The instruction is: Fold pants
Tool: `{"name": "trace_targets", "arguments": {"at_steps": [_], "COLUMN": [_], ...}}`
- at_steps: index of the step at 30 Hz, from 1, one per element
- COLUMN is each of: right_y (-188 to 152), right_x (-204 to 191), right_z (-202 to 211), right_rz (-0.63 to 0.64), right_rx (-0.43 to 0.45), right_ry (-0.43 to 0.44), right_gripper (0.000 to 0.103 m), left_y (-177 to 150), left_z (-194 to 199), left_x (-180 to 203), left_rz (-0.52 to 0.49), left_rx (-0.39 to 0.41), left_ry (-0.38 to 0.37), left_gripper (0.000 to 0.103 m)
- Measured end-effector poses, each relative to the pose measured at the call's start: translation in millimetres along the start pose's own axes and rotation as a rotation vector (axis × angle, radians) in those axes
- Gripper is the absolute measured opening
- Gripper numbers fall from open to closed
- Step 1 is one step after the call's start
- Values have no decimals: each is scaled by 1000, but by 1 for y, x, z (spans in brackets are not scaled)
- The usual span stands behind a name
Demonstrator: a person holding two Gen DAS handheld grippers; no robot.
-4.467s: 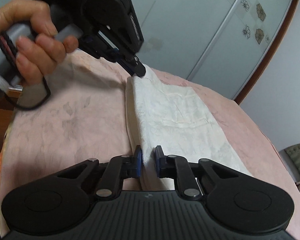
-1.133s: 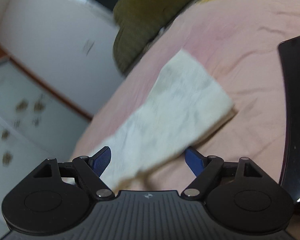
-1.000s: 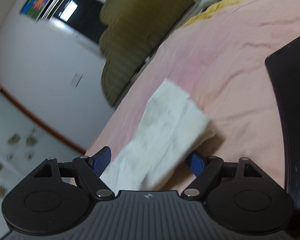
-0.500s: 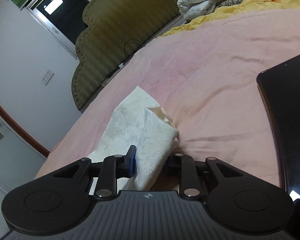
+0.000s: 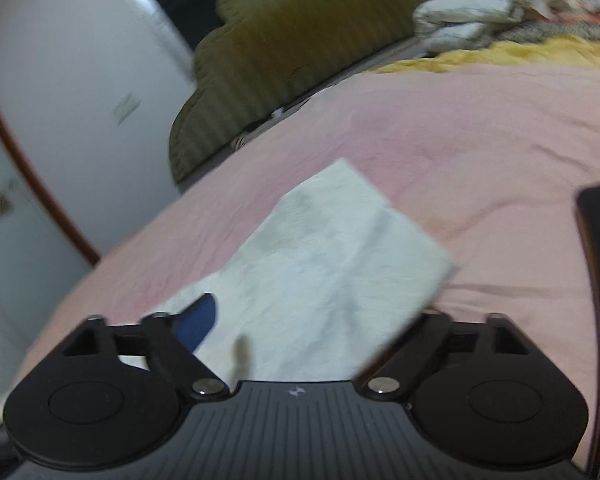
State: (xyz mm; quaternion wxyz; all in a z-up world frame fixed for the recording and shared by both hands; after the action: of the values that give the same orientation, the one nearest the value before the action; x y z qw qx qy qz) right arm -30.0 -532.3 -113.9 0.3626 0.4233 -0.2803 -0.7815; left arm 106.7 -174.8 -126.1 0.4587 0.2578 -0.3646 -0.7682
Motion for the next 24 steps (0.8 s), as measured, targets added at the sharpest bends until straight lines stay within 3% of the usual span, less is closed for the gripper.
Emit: {"name": "trace_targets", "arguments": {"at_steps": [3, 9, 11, 12, 13, 15, 16, 19, 21, 24], "right_y": [-1, 5, 4, 4, 3, 3, 4, 9, 12, 12], "right_x": [-3, 14, 17, 20, 25, 30, 28, 7, -11, -33], "right_z": [-1, 7, 9, 9, 9, 10, 10, 16, 19, 19], "right_rz": [30, -121, -107, -108, -134, -157, -131, 67, 199, 369], "right_rx": [-8, 6, 13, 18, 20, 20, 20, 34, 50, 66], "right_ry": [-29, 82, 56, 29, 14, 24, 18, -61, -99, -150], "right_gripper": [93, 90, 67, 38, 22, 18, 17, 17, 16, 15], "left_y": [0, 0, 0, 0, 0, 0, 0, 6, 14, 25], "left_z": [0, -1, -1, -1, -1, -1, 0, 6, 11, 10], "left_x": [0, -1, 0, 0, 0, 0, -1, -3, -1, 7], "left_rz": [3, 5, 6, 5, 5, 6, 9, 35, 80, 180], "left_rx": [-4, -6, -6, -6, -6, -5, -2, 21, 26, -34], "left_ry": [-1, -3, -3, -3, -2, -4, -7, -46, -122, -256], "left_gripper": [103, 103, 103, 103, 103, 103, 103, 87, 88, 89]}}
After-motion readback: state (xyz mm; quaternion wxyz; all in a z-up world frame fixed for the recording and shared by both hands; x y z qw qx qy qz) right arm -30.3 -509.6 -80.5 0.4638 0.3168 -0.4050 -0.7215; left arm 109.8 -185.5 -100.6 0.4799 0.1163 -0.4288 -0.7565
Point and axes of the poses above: each gripper's, at about its wrist camera, not at the fingertips, and z roughly against the way its jaws point, x to its right, y to its top, the point moved 9 cm from there along -z, roughly the way its jaws point, and after that the axes turned 4 degrees about z, right-handed, at the moved point
